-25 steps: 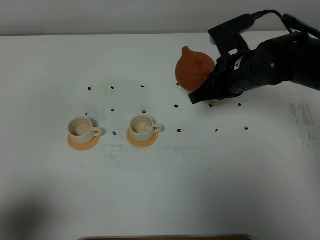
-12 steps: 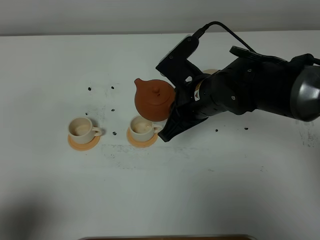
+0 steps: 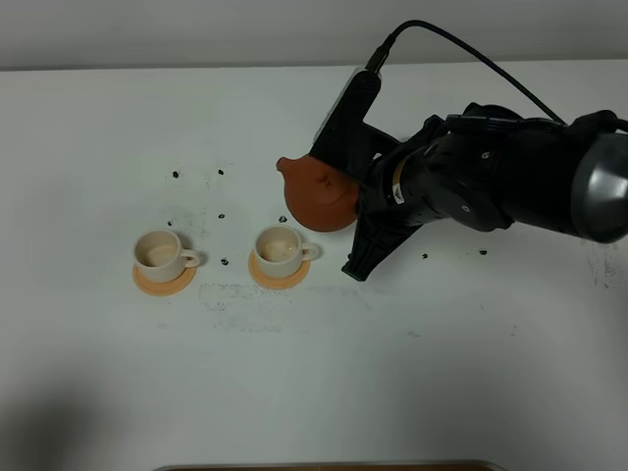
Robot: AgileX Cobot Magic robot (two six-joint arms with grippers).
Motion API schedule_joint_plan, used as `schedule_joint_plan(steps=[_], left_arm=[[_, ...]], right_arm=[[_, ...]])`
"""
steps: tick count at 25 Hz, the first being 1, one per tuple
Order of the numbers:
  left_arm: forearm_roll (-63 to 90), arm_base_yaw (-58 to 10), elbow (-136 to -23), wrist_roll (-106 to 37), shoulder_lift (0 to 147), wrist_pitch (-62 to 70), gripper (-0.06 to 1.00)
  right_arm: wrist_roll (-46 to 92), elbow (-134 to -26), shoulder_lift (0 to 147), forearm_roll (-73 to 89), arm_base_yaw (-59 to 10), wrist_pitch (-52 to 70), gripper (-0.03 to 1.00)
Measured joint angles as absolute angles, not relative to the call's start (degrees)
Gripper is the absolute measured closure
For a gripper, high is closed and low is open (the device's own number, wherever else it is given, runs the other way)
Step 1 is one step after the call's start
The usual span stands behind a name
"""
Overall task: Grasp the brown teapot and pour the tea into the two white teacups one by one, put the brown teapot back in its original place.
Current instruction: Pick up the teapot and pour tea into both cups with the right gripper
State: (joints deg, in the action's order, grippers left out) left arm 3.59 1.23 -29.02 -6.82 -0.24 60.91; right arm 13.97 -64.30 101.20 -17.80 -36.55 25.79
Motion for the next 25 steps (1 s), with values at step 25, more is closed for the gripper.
schedule_joint_plan(steps=[25], left_arm=[[3.59,1.23,-29.02,-6.82,-0.24,60.91,0.51]], right_arm=[[14.11,-56.34,101.08,-35.67,-35.93,9.71,0.85]])
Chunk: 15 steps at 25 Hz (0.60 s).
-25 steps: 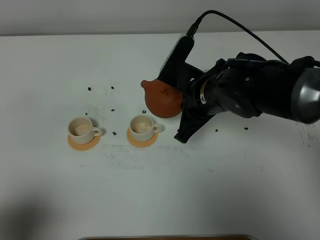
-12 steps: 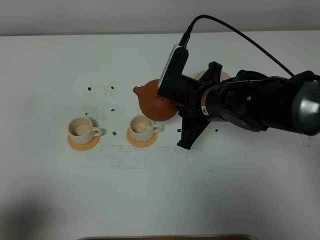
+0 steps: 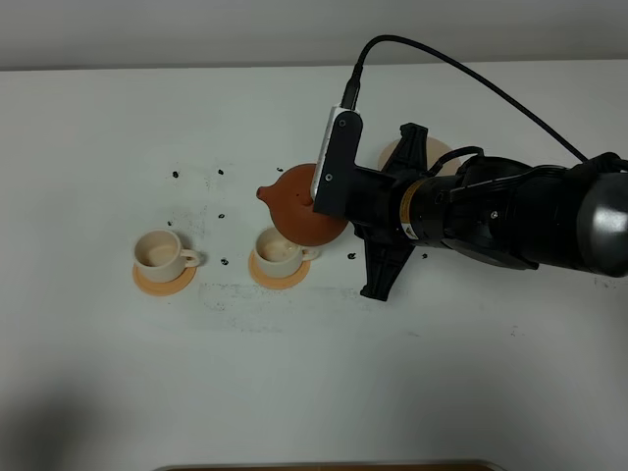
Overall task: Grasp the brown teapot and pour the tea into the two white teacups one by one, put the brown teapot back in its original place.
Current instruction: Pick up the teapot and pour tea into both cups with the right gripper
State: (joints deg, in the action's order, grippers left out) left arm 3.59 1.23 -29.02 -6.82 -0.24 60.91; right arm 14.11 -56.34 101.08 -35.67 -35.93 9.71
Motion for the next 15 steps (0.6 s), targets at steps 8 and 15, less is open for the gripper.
schedule_joint_plan(steps=[8,15], left_arm=[[3.59,1.23,-29.02,-6.82,-0.24,60.91,0.51],[3.59,1.23,-29.02,-6.82,-0.24,60.91,0.51]], right_arm=[[14.01,-56.27,101.08,-41.31,-32.44,8.40,0.85],[14.01,-55.40,101.08,-46.26,-31.85,6.22,0.85]])
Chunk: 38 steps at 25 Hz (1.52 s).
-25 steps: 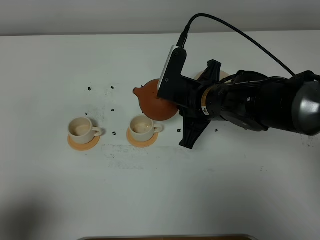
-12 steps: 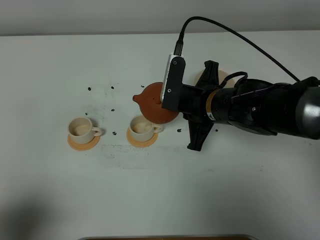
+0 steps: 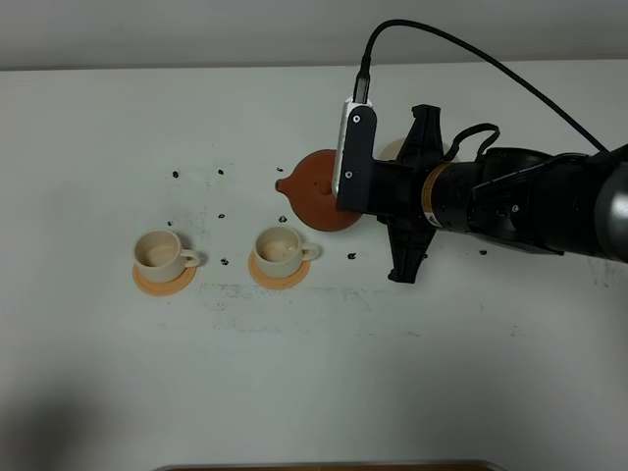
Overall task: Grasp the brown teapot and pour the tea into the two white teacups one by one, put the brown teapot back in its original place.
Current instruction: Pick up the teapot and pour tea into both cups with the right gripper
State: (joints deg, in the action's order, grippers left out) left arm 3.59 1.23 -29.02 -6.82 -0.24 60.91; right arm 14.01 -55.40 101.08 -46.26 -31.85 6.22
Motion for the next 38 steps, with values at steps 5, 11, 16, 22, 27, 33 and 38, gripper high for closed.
schedule_joint_plan(steps=[5,11,16,22,27,33,38], left_arm=[[3.59,1.23,-29.02,-6.82,-0.24,60.91,0.51],[3.59,1.23,-29.02,-6.82,-0.24,60.91,0.51],[3.59,1.23,-29.02,-6.82,-0.24,60.91,0.51],[3.59,1.23,-29.02,-6.82,-0.24,60.91,0.51],[3.59,1.23,-29.02,-6.82,-0.24,60.91,0.51],[3.59,1.23,-29.02,-6.82,-0.24,60.91,0.51],[3.59,1.23,-29.02,-6.82,-0.24,60.91,0.51]], right_arm=[[13.34,-54.61,101.08,-49.55,-31.90,5.17,0.85],[12.48,-54.45,102.22,-53.51,-31.90,4.88,0.85],[12.27,-54.21,102.89,-55.22,-31.90,4.34,0.85],[12.22,-54.21,102.89,-59.64,-31.90,3.92,0.85],[10.89,-54.21,102.89,-64.26,-31.90,4.20,0.85],[10.12,-55.80,102.89,-65.45,-31.90,4.94,0.85],[10.07,-56.32,103.75,-66.29,-31.90,5.02,0.85]])
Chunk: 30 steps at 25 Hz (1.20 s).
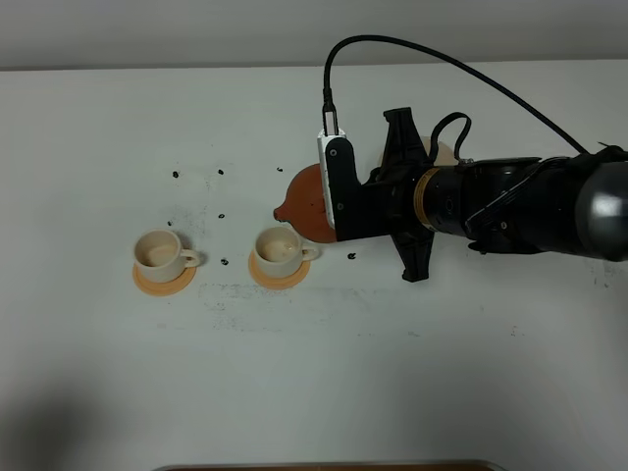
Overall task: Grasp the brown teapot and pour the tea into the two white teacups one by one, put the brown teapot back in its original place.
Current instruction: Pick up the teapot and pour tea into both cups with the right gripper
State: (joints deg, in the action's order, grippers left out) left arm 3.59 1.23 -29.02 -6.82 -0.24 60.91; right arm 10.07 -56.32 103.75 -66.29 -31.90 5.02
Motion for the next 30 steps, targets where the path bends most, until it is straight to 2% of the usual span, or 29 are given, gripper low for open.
schedule_joint_plan(steps=[30], left_arm=[[3.59,1.23,-29.02,-6.82,-0.24,60.91,0.51]], right_arm=[[10.00,-58.65,107.37,-71.04,-31.90,6.66,0.85]])
